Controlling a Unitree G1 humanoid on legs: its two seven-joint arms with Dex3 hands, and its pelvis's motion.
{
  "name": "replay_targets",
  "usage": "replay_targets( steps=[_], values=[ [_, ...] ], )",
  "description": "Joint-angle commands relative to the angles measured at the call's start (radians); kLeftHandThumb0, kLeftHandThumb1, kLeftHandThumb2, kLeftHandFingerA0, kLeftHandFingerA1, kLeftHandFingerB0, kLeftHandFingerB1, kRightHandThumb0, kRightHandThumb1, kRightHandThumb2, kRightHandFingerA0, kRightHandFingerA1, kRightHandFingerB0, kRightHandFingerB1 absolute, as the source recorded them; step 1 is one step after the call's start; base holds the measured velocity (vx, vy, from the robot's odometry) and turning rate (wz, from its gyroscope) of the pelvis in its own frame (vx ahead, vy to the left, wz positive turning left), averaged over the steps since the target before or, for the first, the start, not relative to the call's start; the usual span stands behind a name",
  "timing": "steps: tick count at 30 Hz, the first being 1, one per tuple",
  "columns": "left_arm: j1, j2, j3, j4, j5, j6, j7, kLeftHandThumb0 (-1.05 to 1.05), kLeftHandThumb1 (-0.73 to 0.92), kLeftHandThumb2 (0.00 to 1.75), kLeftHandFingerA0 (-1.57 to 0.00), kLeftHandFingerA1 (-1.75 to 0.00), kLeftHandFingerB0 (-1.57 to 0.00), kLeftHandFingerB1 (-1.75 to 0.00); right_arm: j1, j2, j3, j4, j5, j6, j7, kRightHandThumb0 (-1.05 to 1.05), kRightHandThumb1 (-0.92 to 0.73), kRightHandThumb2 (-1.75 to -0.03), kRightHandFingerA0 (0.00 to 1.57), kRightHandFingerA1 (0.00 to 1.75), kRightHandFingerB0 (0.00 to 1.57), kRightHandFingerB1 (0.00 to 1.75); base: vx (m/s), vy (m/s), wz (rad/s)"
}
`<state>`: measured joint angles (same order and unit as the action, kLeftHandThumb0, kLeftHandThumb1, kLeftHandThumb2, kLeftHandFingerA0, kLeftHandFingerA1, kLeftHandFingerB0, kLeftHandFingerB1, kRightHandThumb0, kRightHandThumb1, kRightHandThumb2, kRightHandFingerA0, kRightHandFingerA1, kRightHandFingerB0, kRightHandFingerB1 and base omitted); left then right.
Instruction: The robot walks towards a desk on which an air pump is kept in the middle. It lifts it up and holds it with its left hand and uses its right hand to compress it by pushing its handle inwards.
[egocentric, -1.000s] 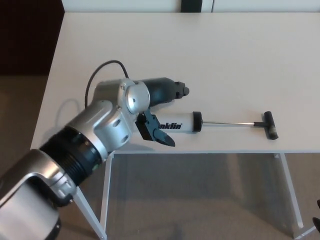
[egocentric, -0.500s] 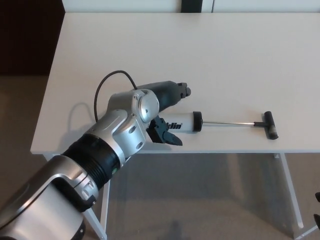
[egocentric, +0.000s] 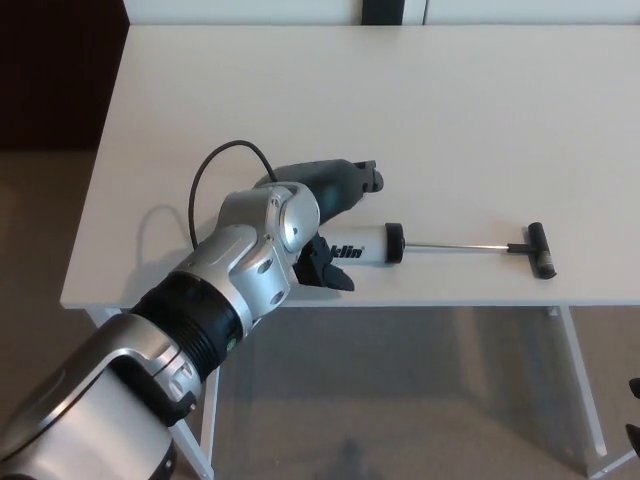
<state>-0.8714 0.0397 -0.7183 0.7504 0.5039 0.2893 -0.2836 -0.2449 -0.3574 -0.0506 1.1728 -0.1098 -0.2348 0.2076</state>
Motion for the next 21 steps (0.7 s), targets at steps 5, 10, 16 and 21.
replay_targets(
  steps=[5, 10, 16, 21],
  values=[
    [0.024, 0.041, -0.100, 0.023, 0.136, -0.088, 0.039, -0.47, 0.41, 0.53, -0.21, -0.31, -0.18, -0.28, -0.019, -0.013, 0.003, -0.002, 0.000, 0.010, -0.007, -0.56, -0.80, -0.64, 0.24, 0.34, 0.21, 0.30, 0.00, 0.000, 0.00],
    [0.046, 0.053, -0.120, 0.026, 0.157, -0.114, 0.044, -0.49, 0.42, 0.53, -0.21, -0.31, -0.18, -0.27, -0.030, -0.013, -0.002, -0.003, 0.007, 0.020, -0.001, -0.30, -0.56, -1.08, 0.07, 0.50, 0.07, 0.49, 0.00, 0.000, 0.00],
    [0.056, 0.052, -0.125, 0.033, 0.172, -0.133, 0.050, -0.51, 0.42, 0.53, -0.20, -0.31, -0.17, -0.27, -0.036, -0.014, 0.006, -0.004, -0.003, 0.016, -0.009, -0.56, -0.80, -0.64, 0.25, 0.35, 0.21, 0.30, 0.00, 0.000, 0.00],
    [0.068, 0.045, -0.138, 0.044, 0.197, -0.142, 0.070, -0.61, 0.39, 0.69, -0.25, -0.42, -0.17, -0.37, -0.035, -0.017, 0.007, -0.004, -0.004, 0.015, -0.010, -0.56, -0.81, -0.64, 0.25, 0.35, 0.21, 0.30, 0.00, 0.000, 0.00]
  ],
)
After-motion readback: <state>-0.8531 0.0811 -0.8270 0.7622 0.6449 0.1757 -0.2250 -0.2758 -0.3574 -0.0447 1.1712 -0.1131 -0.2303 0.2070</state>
